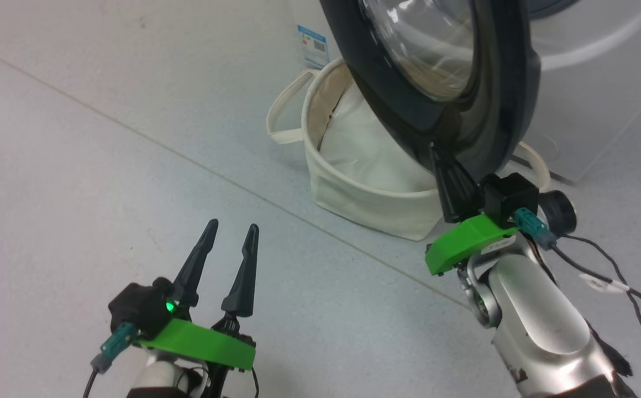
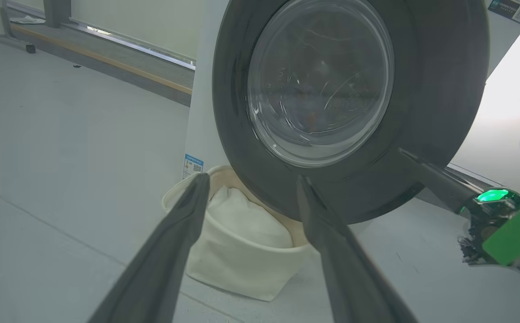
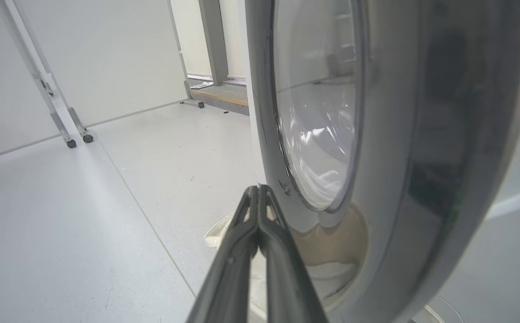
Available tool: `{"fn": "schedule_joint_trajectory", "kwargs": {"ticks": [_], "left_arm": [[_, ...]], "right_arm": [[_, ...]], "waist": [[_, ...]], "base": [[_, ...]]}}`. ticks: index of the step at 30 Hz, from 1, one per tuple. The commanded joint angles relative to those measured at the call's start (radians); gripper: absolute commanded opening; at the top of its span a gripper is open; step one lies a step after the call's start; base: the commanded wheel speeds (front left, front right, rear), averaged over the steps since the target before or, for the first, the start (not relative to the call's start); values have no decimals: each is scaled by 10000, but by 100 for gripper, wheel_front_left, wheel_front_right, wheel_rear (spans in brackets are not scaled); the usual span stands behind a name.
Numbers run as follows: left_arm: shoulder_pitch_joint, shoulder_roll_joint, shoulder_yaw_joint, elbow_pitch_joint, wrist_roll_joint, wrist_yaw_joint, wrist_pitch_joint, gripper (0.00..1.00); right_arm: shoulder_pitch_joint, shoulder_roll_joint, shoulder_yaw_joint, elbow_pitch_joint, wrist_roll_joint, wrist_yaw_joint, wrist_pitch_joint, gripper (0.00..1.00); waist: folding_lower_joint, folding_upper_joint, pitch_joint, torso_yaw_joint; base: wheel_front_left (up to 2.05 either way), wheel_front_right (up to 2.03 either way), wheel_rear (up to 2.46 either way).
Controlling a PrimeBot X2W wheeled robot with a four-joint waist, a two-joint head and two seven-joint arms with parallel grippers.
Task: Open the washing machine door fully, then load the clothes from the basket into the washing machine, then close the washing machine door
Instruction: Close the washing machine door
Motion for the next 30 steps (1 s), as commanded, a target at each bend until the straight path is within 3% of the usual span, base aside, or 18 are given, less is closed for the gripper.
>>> {"fn": "schedule_joint_trajectory", "kwargs": {"ticks": [1, 23, 26, 30], "left_arm": [[-354, 68, 274, -316, -78, 90, -89, 100], [-537, 68, 58, -228, -274, 216, -89, 100], [-611, 68, 49, -244, -299, 219, -89, 100], [-718, 68, -25, -191, -295, 239, -89, 100]], "right_arm": [[-313, 146, 69, -141, -172, 2, -122, 0], [-1076, 192, -3436, -325, -880, 2, -122, 0], [-1398, 193, -4241, -68, -442, 2, -122, 0], [-1970, 193, -5317, 231, -776, 2, -122, 0]], "waist": [[-2, 0, 152, 150], [-2, 0, 387, 220], [-2, 0, 511, 214], [-2, 0, 720, 278]], "base": [[0, 0, 0], [0, 0, 0], [0, 0, 0], [0, 0, 0]]}}
